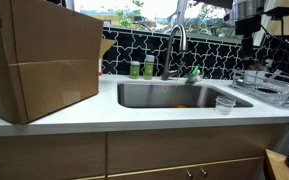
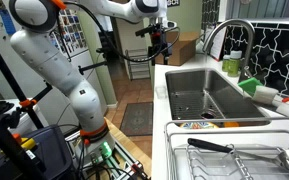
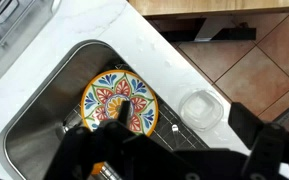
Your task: Close the tap faucet
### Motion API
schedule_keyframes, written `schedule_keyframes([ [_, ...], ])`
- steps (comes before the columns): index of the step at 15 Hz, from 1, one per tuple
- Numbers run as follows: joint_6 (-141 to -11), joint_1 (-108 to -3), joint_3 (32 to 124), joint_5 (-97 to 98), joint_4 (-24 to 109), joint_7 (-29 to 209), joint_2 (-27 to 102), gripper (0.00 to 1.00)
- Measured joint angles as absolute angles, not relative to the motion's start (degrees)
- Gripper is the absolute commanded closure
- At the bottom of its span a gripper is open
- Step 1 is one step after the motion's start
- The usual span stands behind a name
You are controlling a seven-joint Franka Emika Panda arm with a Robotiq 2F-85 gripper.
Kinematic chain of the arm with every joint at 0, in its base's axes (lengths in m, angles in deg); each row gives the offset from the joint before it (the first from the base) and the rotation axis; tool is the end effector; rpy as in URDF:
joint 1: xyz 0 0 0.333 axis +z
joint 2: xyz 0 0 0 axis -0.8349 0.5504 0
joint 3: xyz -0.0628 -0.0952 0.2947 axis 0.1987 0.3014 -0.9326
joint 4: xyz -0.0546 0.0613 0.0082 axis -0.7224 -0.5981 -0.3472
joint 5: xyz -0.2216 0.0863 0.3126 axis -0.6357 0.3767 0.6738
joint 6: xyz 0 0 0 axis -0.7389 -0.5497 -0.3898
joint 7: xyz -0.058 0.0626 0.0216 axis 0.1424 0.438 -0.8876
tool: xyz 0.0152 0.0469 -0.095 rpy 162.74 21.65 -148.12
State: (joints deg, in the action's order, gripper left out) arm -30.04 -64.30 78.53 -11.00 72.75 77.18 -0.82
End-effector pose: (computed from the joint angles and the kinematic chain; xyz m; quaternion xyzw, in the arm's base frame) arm 0.3990 -0.1183 0.5442 0.9874 -0.0187 -0.1259 0.0937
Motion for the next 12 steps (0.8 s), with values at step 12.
schedule_keyframes([
  [12,-37.74,-65.48,81.1,-10.59,66.74,85.57,2.25,0.0],
])
